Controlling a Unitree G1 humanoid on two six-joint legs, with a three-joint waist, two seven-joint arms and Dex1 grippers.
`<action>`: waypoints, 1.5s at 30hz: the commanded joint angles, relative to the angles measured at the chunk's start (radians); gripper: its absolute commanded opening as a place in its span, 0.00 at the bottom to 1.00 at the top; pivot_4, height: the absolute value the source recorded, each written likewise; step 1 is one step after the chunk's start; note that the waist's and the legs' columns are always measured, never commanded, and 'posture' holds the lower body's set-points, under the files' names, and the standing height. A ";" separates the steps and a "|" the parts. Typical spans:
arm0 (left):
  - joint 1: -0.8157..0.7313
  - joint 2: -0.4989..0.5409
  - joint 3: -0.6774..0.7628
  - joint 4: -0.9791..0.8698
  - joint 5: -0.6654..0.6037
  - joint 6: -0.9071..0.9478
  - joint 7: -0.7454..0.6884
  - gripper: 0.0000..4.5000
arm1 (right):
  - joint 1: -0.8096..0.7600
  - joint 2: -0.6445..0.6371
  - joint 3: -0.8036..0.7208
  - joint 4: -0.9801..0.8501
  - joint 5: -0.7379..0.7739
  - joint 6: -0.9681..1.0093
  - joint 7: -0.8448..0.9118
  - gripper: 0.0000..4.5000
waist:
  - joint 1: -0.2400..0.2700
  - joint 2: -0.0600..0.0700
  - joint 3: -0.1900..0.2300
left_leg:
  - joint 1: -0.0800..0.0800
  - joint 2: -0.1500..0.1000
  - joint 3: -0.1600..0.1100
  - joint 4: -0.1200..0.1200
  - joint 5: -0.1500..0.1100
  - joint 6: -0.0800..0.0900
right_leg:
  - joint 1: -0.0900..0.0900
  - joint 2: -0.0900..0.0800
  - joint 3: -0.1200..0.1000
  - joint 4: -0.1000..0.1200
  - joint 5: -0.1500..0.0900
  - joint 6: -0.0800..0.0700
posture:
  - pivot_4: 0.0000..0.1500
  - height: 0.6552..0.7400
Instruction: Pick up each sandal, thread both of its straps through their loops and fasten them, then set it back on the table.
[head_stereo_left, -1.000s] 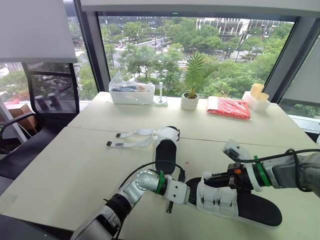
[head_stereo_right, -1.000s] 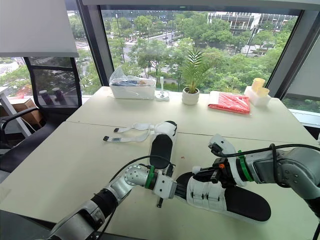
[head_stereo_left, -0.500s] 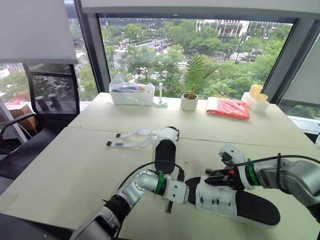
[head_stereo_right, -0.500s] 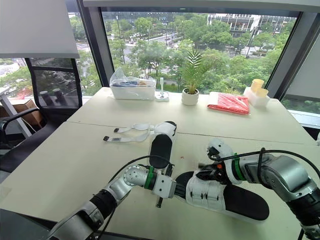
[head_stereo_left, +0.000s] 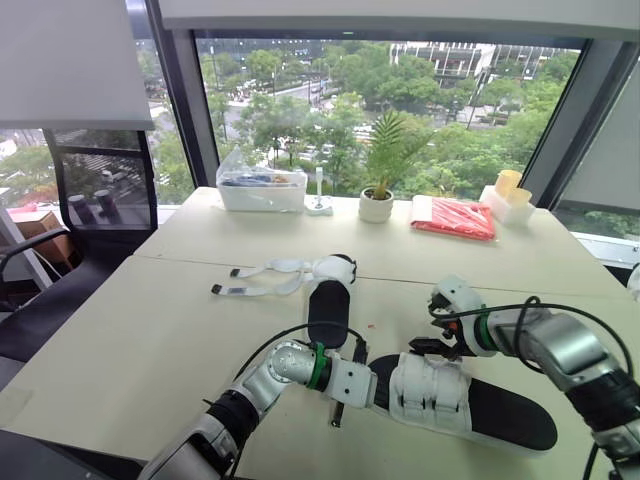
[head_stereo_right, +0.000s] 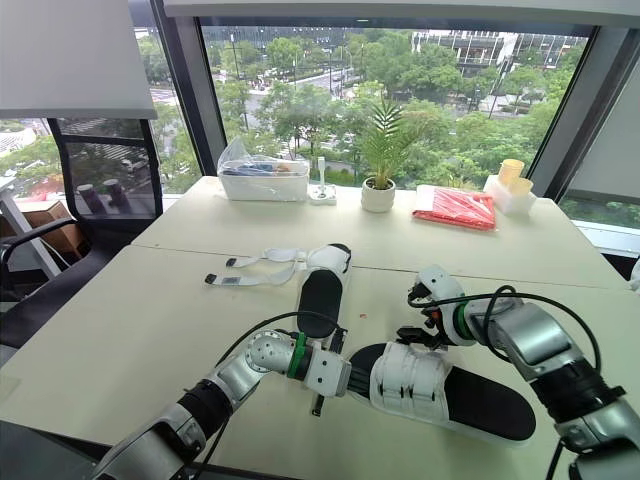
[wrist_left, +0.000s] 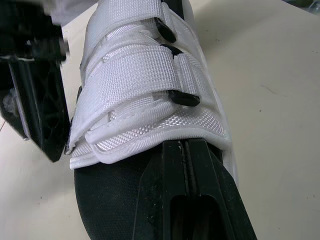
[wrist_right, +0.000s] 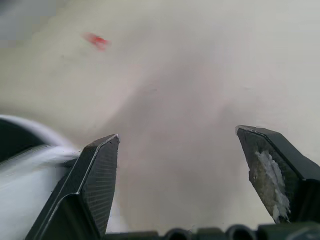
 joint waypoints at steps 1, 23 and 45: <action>0.073 0.031 -0.106 0.107 0.126 0.066 -0.051 0.00 | -0.025 -0.016 -0.022 0.023 -0.064 -0.040 0.025 0.89 | -0.005 0.002 -0.002 | 0.000 0.000 0.000 0.000 0.000 0.000 | 0.001 0.000 0.000 0.000 0.000 0.000 | 1.00 0.97; 0.025 0.111 0.098 -0.162 -0.153 0.322 -0.171 0.00 | 0.862 -0.227 -0.597 -0.439 -0.593 -1.339 -0.028 0.89 | -0.050 0.005 0.014 | 0.007 -0.006 -0.008 0.000 0.004 0.001 | -0.001 0.006 0.008 0.021 0.000 0.008 | 1.00 0.97; 0.049 0.215 0.296 -0.409 -0.288 0.704 -0.125 0.00 | 0.227 -0.123 -0.091 0.009 -1.174 -2.003 -0.374 0.39 | -0.068 0.007 0.030 | 0.008 -0.007 -0.006 0.000 0.010 -0.011 | -0.007 0.009 0.015 0.028 -0.001 0.006 | 1.00 0.97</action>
